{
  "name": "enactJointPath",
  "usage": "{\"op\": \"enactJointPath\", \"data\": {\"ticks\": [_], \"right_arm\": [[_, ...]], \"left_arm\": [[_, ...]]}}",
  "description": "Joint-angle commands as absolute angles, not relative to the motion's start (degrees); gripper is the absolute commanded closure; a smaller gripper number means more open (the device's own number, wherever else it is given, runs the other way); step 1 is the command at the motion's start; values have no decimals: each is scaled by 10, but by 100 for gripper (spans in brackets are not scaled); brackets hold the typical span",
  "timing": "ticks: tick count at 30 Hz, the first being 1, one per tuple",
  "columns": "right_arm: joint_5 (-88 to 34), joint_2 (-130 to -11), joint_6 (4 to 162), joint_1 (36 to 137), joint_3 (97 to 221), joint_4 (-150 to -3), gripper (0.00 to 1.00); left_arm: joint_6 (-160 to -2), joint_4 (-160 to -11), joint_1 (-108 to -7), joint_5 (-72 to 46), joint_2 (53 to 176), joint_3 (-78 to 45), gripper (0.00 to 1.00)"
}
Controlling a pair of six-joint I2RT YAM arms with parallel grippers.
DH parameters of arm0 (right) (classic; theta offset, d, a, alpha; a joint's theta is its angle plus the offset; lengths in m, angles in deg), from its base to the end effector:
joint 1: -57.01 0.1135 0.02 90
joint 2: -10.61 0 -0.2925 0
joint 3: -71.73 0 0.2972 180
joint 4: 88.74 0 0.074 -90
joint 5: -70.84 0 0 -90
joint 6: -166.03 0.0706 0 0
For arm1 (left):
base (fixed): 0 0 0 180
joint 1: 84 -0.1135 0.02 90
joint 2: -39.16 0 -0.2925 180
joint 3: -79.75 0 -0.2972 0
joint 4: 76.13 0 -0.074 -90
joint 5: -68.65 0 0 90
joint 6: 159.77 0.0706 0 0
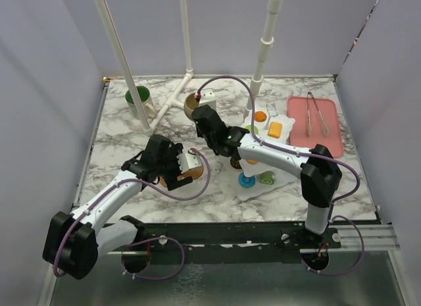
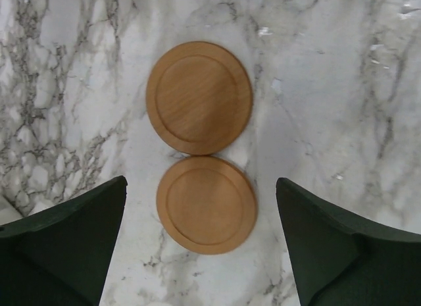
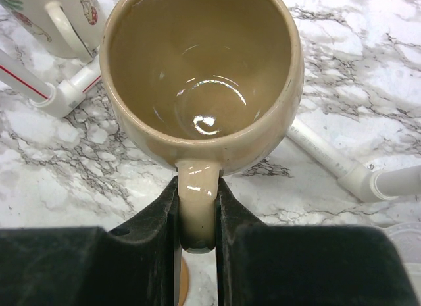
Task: Serve the afternoon tea
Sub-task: Move the coaster to the center of the board.
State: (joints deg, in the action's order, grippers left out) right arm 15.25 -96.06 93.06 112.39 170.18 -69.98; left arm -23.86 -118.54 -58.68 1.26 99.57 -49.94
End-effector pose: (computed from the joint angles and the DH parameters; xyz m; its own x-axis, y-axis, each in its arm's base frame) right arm 0.3259 0.4019 0.2912 -0.3615 -0.0983 -0.9272 -0.3001 0.9538 0.0159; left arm 0.2170 -0.1327 0.2053 -0.0636 0.7636 -0.6426 0.9370 0.2672 0.2249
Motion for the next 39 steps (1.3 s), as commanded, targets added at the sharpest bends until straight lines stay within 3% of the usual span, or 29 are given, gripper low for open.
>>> {"op": "enactJointPath", "data": {"ticks": [1, 9, 22, 39], "right_arm": [[190, -914, 959, 1124, 1706, -731, 100], [193, -914, 959, 1124, 1711, -728, 99], [192, -921, 956, 1124, 1723, -727, 100], [201, -922, 953, 1124, 1726, -732, 100]], "left_arm": [[-228, -993, -554, -96, 1023, -538, 6], [-162, -936, -503, -134, 1065, -567, 7], [16, -1079, -486, -49, 1064, -564, 7], [1, -913, -458, -156, 1199, -566, 17]]}}
